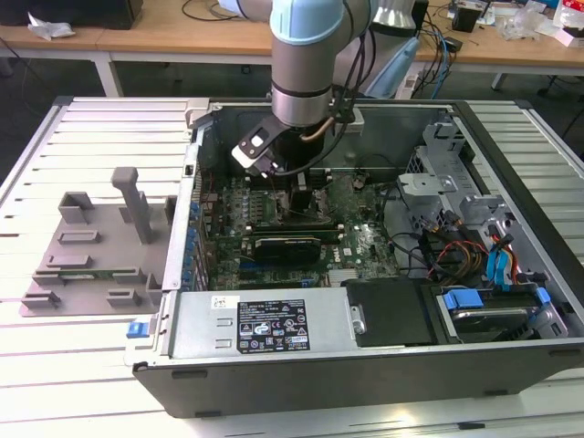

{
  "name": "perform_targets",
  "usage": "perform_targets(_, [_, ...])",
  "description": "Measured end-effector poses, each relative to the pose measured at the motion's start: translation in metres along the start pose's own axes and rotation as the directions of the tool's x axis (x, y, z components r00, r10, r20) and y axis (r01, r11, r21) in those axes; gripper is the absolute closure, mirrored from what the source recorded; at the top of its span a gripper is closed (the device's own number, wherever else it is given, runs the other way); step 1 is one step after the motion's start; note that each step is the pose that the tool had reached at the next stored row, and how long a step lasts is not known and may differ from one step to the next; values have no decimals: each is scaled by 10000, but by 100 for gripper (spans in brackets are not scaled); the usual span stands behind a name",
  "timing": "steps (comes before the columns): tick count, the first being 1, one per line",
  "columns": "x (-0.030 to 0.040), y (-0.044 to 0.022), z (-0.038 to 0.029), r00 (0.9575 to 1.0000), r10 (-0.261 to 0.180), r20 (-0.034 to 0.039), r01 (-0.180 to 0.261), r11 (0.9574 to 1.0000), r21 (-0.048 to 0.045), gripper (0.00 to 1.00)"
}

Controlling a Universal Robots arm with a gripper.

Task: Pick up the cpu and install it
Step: 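Place the cpu into insertion slot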

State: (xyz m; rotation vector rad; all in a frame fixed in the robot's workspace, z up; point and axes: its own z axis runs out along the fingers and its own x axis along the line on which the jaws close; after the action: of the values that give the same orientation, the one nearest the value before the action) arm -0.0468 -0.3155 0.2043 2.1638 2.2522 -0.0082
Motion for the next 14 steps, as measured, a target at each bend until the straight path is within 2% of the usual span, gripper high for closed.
perform_targets(5, [-1, 46, 26, 9998, 187, -1, -187, 9998, 12, 45])
perform_targets(14, [3, 48, 68, 9994, 342, -45, -342, 9994, 17, 45])
